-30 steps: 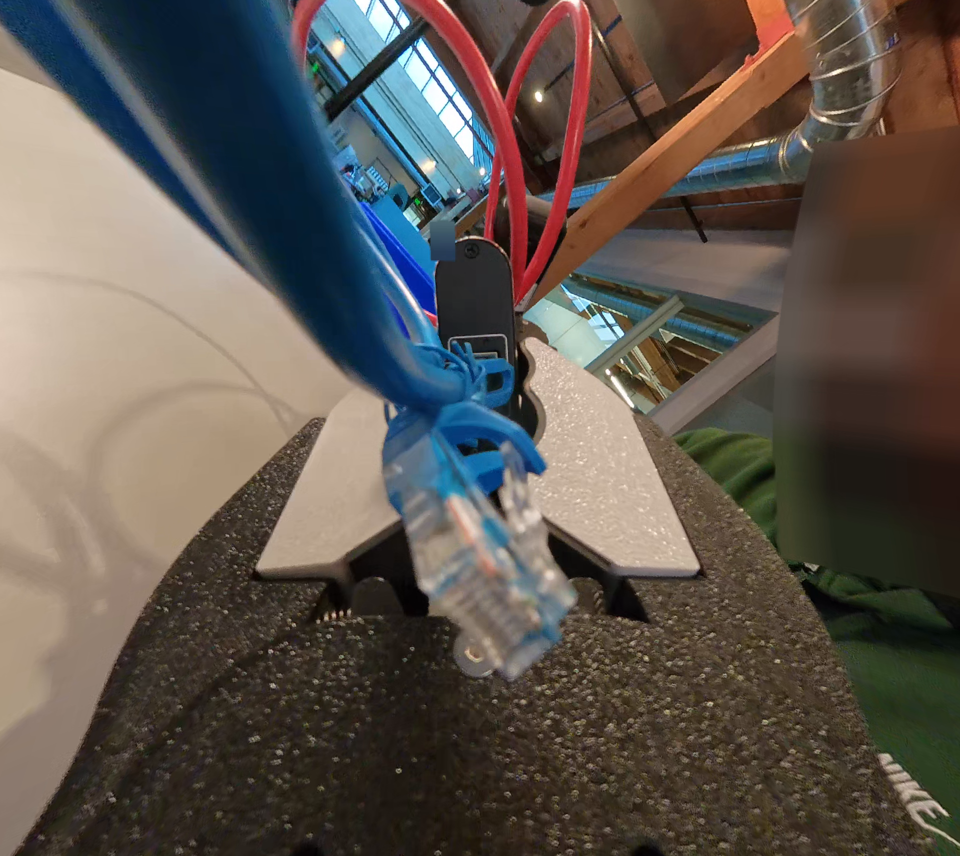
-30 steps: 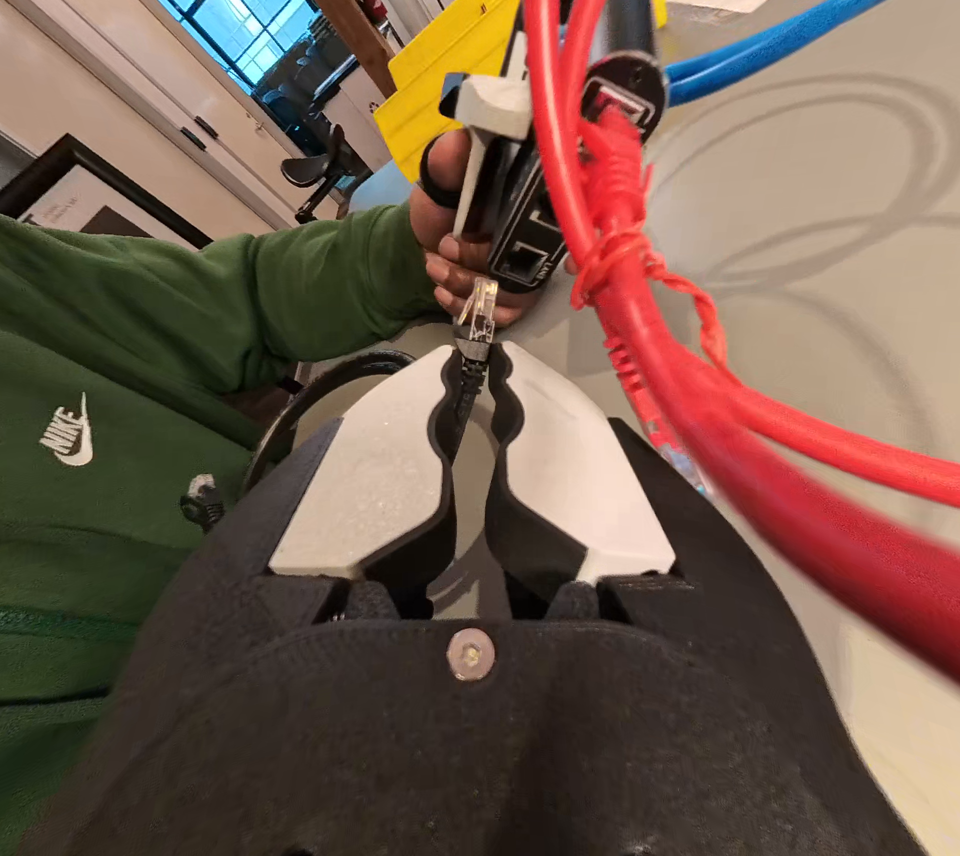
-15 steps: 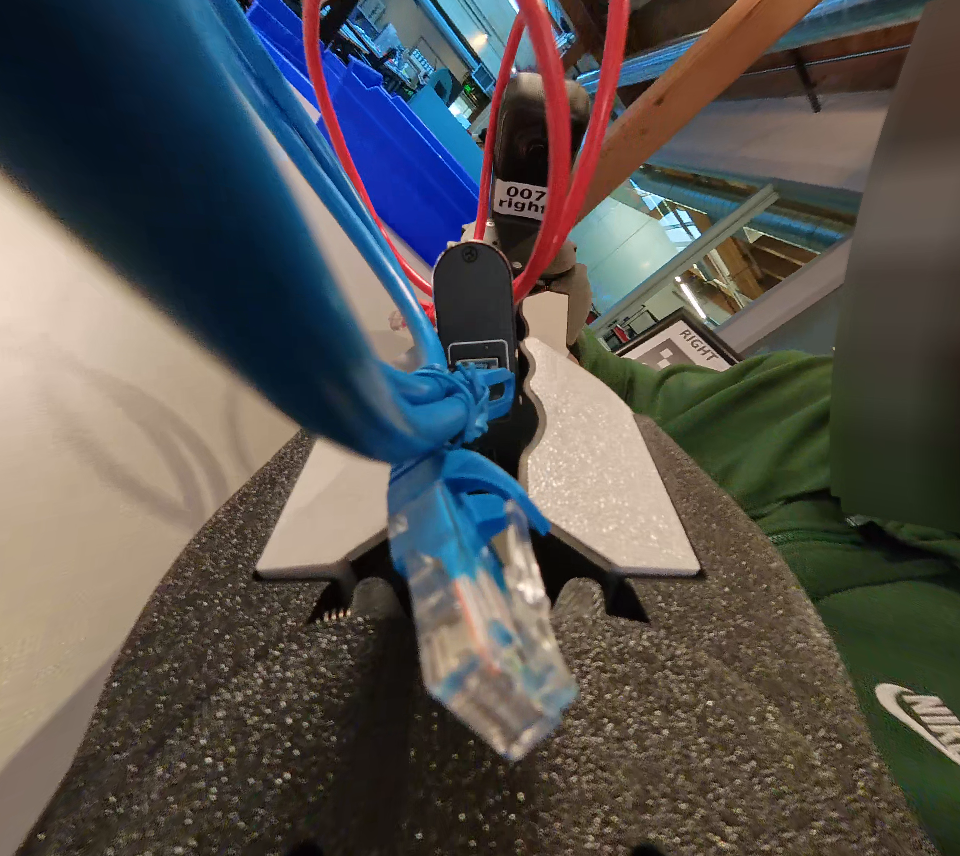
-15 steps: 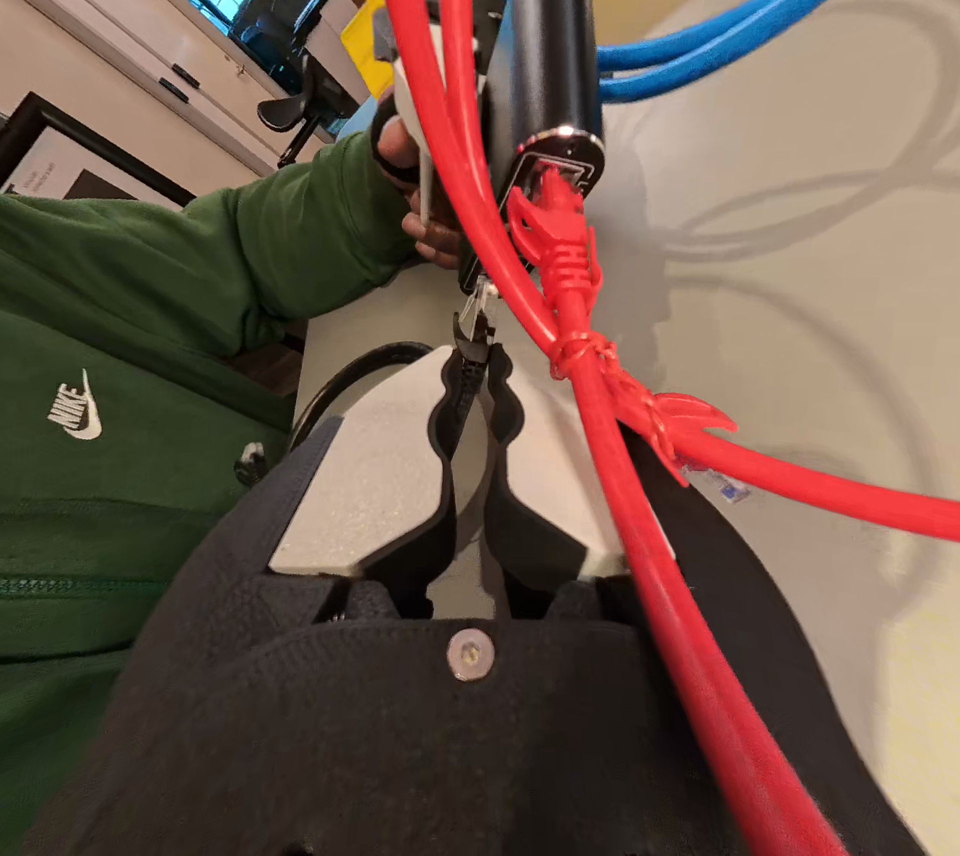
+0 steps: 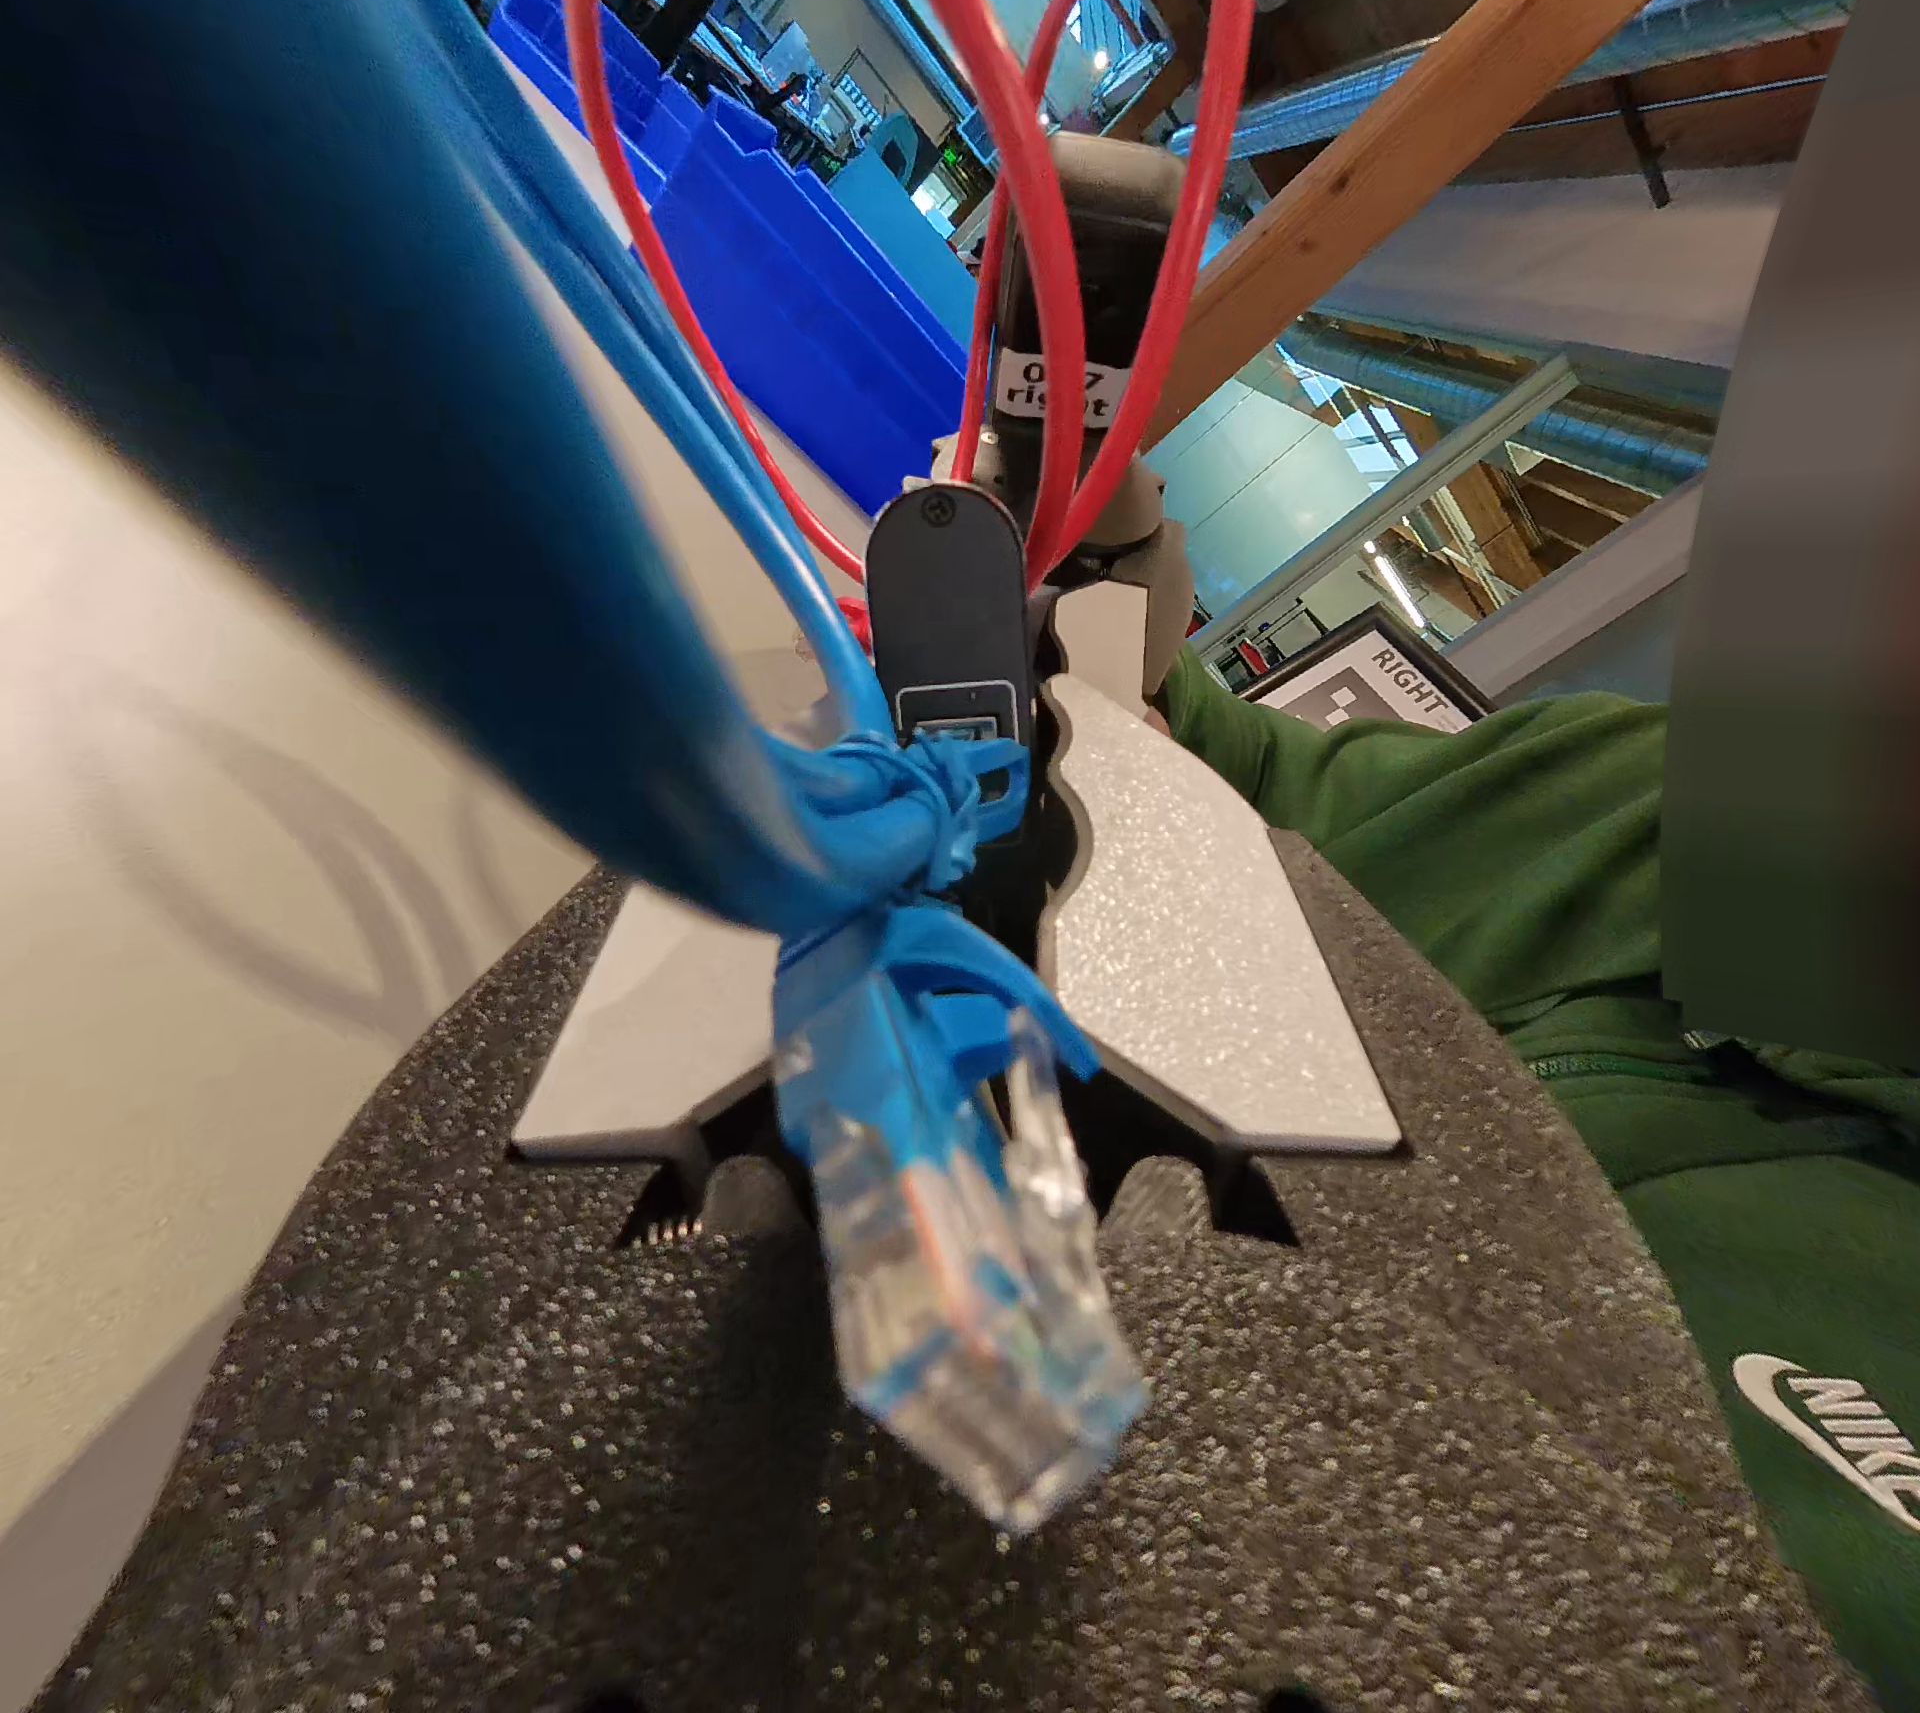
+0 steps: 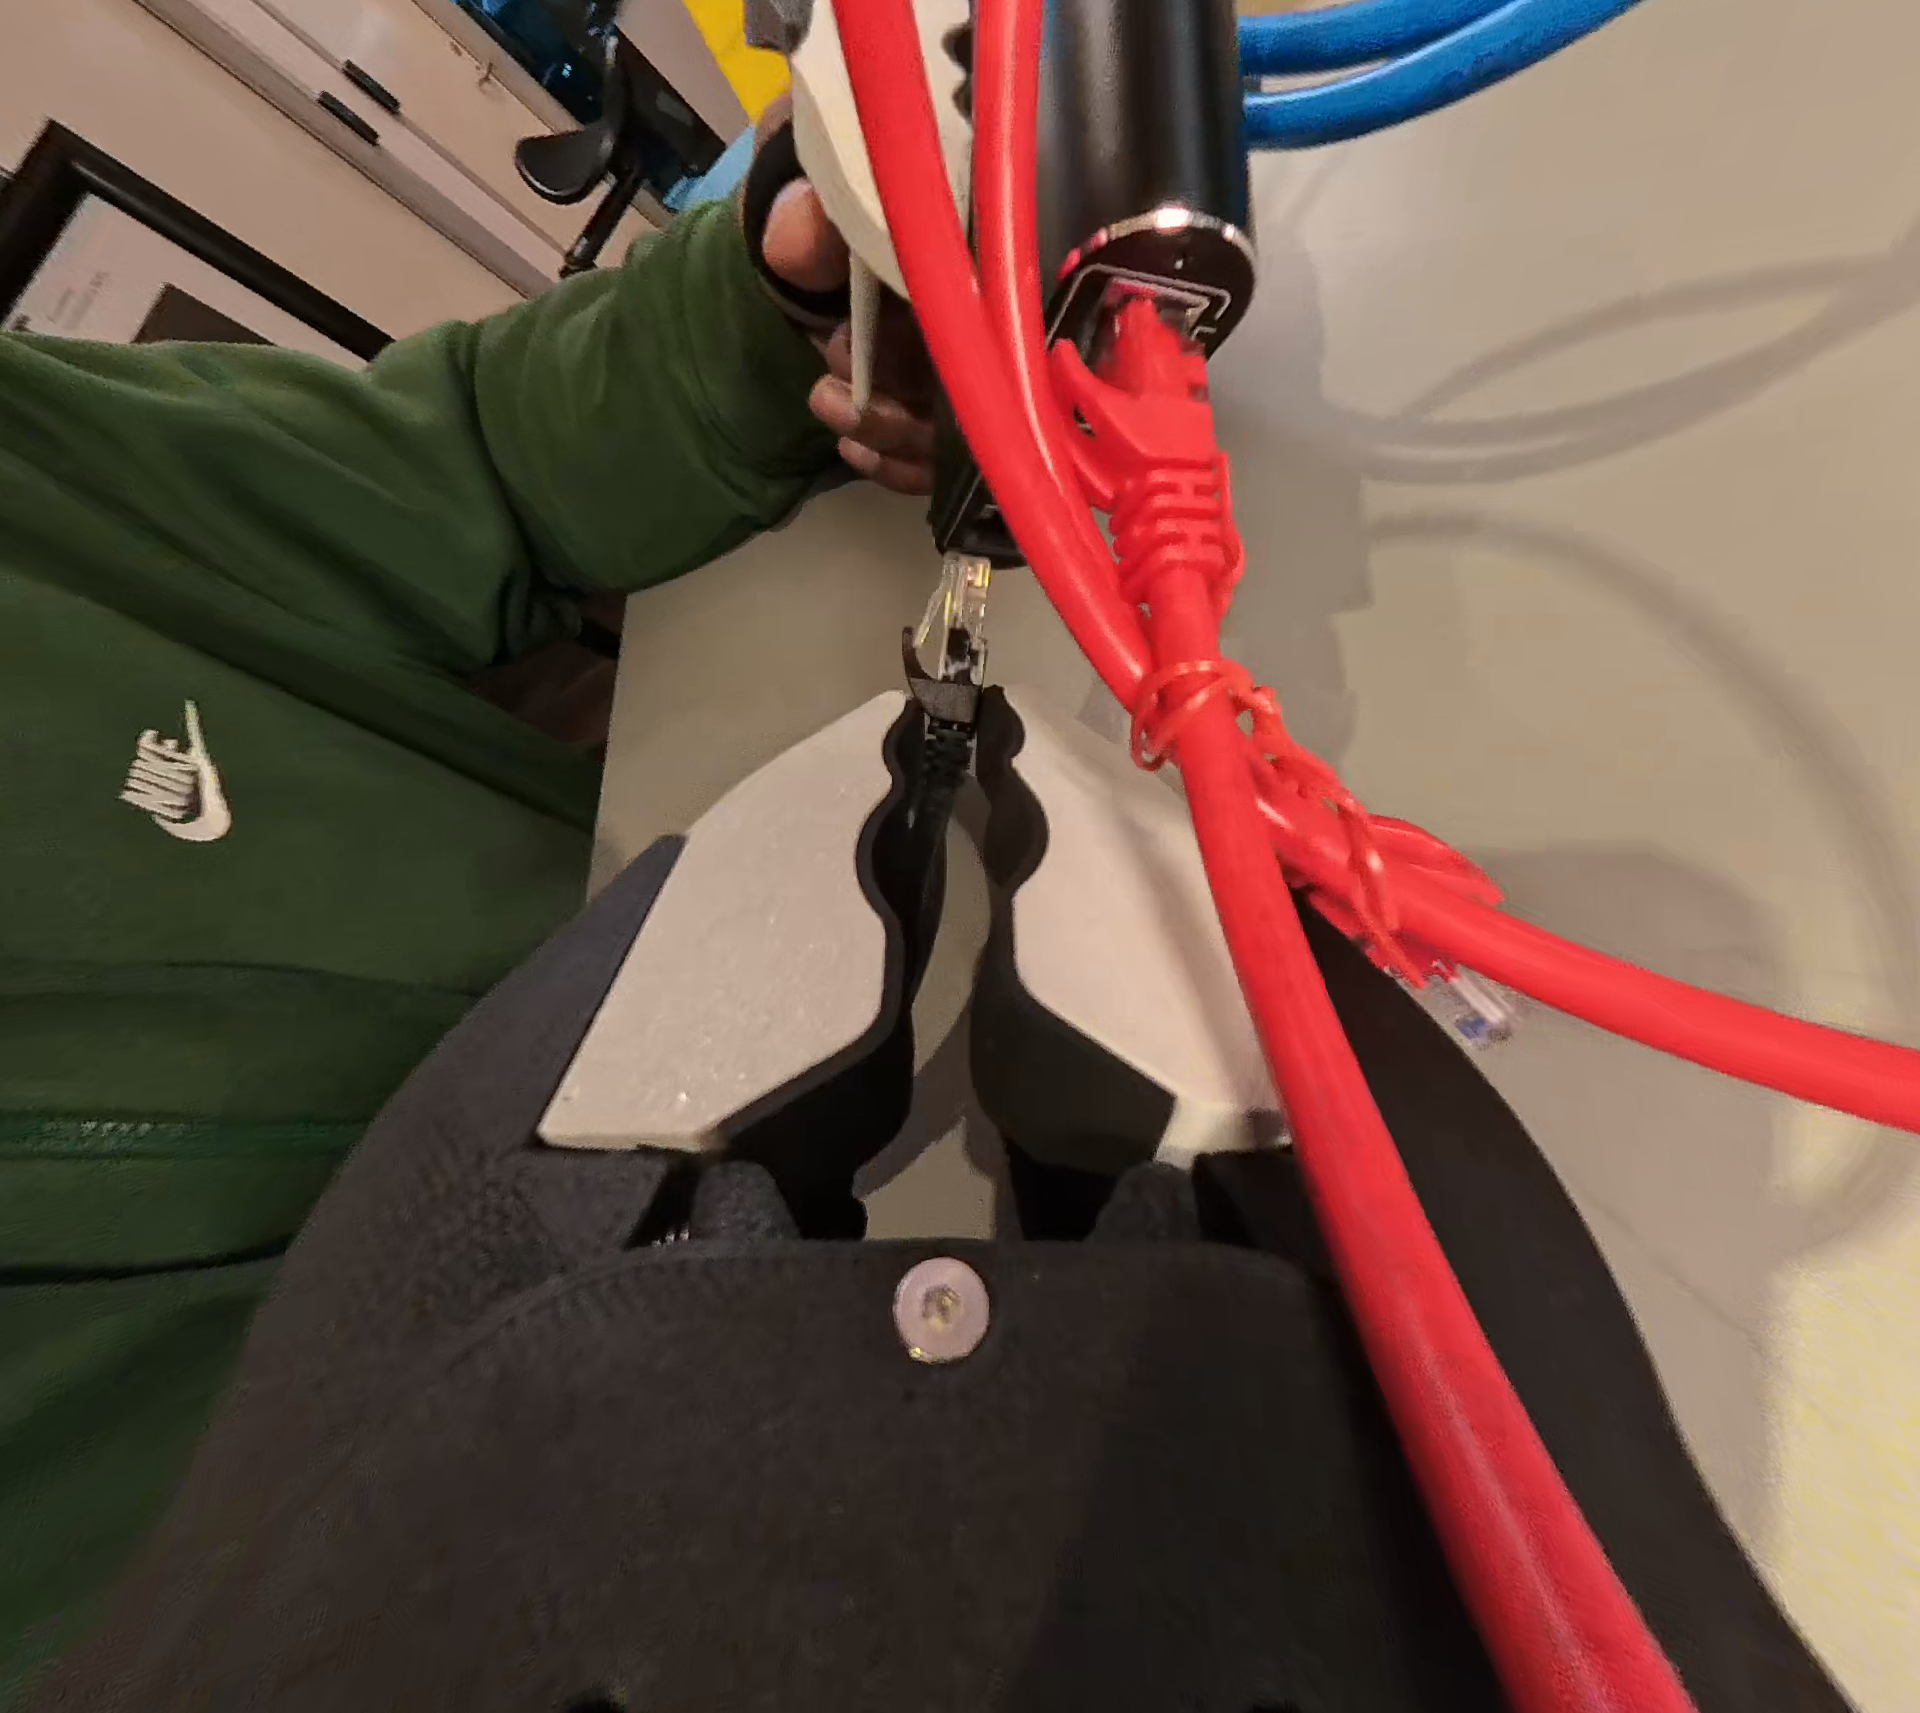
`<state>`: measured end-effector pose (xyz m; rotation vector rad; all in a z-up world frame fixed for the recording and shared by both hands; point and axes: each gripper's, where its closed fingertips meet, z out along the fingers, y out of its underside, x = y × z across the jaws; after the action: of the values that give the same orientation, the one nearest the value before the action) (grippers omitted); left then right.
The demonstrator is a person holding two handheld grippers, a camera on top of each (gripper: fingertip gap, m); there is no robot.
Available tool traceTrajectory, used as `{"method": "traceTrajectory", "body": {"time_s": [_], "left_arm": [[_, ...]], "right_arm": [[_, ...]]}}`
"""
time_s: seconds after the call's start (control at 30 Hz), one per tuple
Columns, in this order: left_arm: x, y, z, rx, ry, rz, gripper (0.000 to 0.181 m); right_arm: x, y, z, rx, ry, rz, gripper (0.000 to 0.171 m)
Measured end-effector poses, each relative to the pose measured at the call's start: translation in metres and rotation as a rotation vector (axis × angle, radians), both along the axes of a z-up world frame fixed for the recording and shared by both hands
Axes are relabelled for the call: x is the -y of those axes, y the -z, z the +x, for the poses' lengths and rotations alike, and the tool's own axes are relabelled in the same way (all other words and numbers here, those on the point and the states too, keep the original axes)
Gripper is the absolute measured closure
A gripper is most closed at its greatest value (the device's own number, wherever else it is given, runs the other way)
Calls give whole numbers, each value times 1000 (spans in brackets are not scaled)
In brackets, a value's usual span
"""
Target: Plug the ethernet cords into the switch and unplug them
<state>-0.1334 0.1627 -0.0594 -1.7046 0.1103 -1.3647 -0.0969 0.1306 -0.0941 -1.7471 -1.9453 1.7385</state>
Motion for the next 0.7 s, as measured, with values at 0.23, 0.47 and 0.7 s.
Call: {"method": "traceTrajectory", "body": {"time_s": [0.23, 0.47, 0.7], "left_arm": [[5, 3, 4, -23, 46, -7, 153], [6, 7, 3, -63, 51, -8, 153], [8, 11, 7, -100, 66, -6, 153]], "right_arm": [[-1, 0, 1, 6, -1, -45, 162], [-8, 3, -3, 12, 46, -66, 161], [-5, 5, 0, 34, 20, -100, 162]]}}
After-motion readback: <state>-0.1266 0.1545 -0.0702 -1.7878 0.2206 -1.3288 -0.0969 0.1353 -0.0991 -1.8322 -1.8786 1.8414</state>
